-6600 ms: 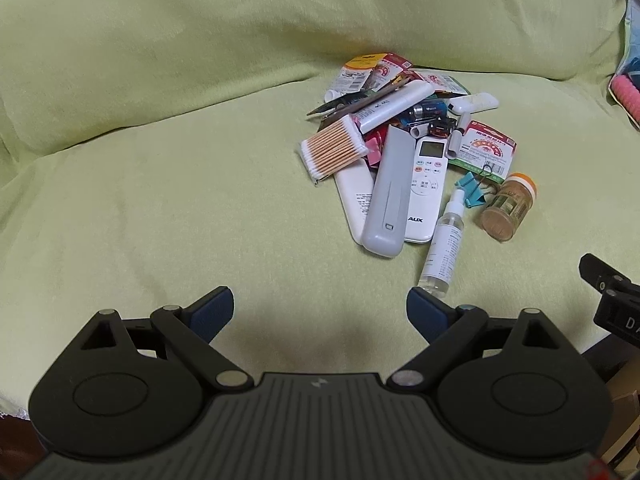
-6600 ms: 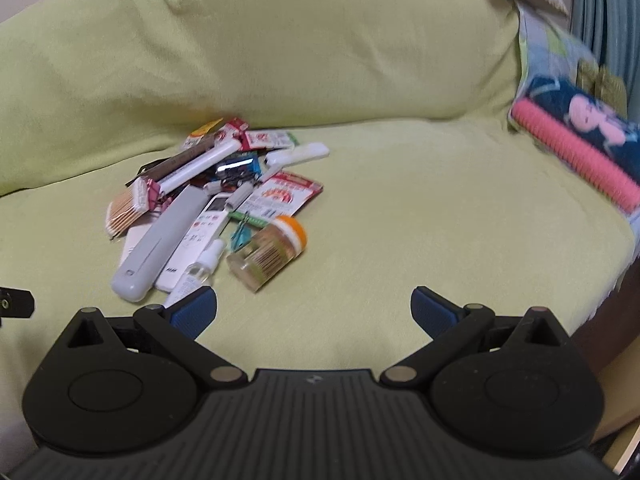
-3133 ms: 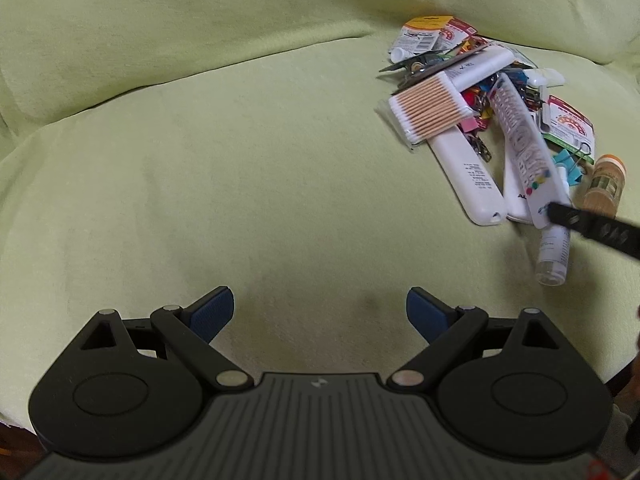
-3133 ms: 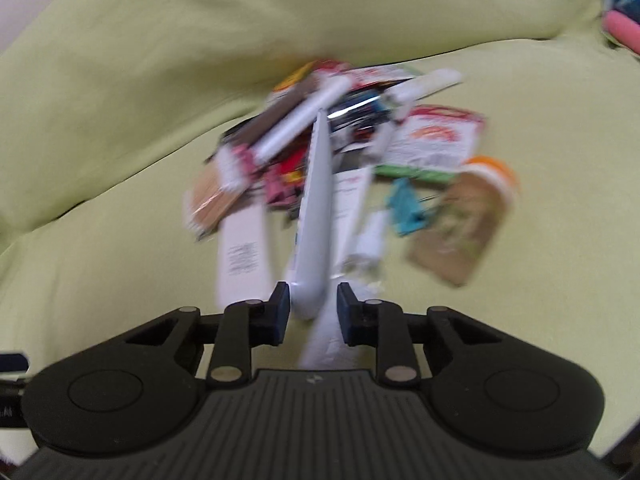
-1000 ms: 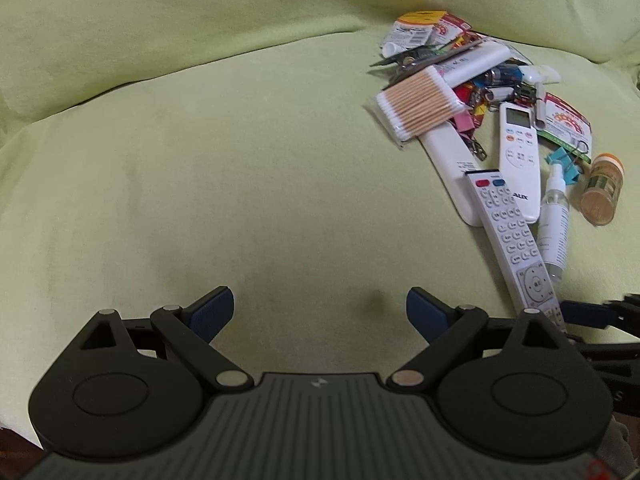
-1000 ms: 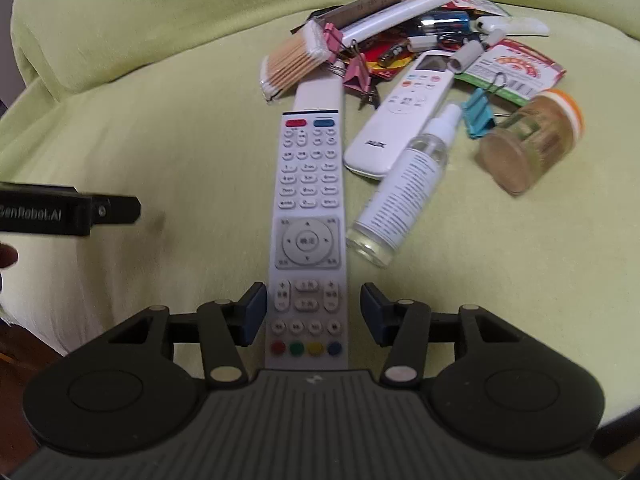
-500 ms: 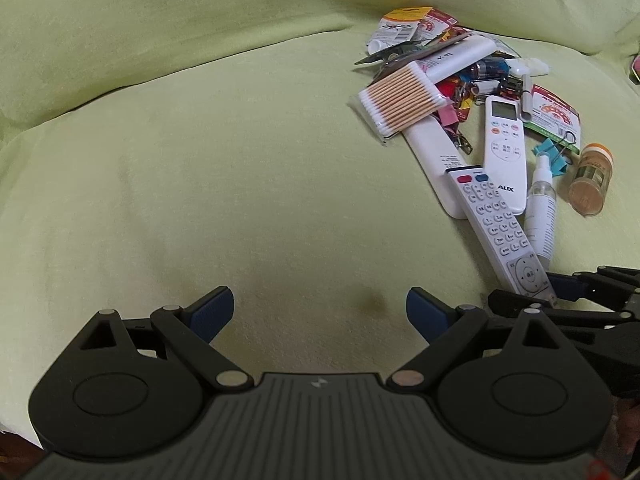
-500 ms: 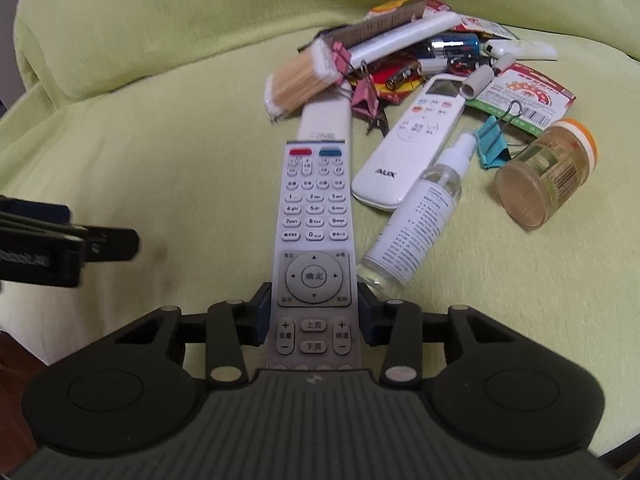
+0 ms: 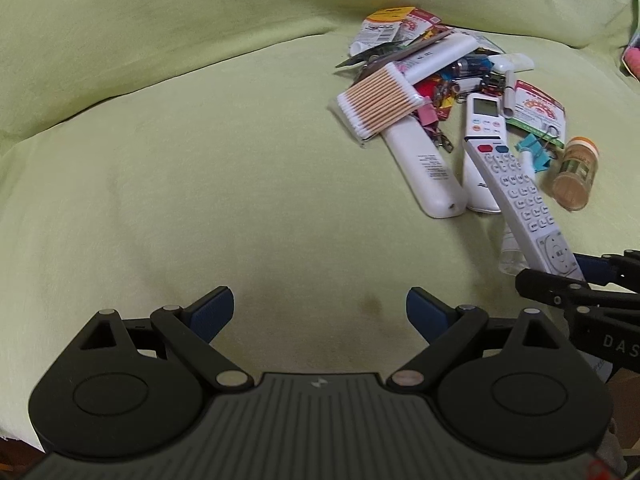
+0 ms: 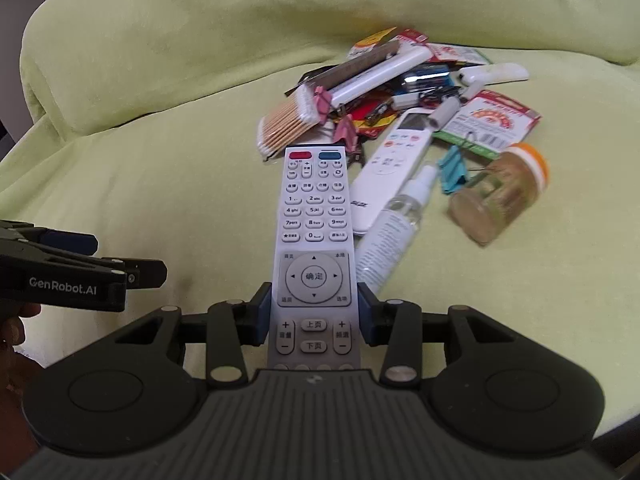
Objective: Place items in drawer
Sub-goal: 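Lift the white remote with the right gripper off the pile, then carry the remote with the right gripper over the open drawer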
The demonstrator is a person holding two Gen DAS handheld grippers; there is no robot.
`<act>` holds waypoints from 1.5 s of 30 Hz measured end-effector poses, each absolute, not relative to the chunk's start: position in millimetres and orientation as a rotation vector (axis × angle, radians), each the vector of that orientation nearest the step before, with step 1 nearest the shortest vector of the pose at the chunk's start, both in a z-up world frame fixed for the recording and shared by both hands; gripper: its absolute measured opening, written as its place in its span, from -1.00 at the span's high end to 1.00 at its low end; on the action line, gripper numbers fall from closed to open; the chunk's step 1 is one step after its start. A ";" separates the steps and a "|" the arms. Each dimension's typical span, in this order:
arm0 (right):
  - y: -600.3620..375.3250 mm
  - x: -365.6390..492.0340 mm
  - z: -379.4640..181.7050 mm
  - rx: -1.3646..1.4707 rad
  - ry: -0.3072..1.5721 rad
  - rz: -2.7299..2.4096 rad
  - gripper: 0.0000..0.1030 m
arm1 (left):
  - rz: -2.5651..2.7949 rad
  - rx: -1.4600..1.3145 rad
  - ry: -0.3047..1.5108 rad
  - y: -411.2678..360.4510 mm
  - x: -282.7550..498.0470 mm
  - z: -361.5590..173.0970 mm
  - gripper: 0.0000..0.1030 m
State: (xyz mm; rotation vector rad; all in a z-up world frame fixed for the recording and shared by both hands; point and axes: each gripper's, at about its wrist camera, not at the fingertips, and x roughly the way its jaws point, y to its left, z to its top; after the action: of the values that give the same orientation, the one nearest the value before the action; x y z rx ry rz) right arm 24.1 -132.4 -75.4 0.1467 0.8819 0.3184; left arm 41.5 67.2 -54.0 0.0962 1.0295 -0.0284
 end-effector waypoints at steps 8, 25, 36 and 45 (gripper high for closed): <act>-162.0 5.4 -60.3 0.124 0.838 0.252 0.26 | -0.100 0.129 0.988 37.5 36.5 -34.5 -0.83; -236.8 -74.4 -15.4 0.176 0.726 0.087 0.25 | -0.313 0.211 0.926 -50.9 0.2 -4.1 -0.83; -289.2 -151.3 -3.1 0.189 0.709 -0.073 0.25 | -0.468 0.284 0.882 -113.8 -36.8 11.6 -0.83; -314.1 -210.5 3.9 0.210 0.693 -0.184 0.25 | -0.578 0.335 0.860 -152.8 -71.7 16.9 -0.83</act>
State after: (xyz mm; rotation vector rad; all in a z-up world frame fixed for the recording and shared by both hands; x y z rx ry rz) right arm -210.5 -314.1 3.9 0.2099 0.6927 -0.1839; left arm -71.7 -152.8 16.9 0.3347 0.8601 -0.5780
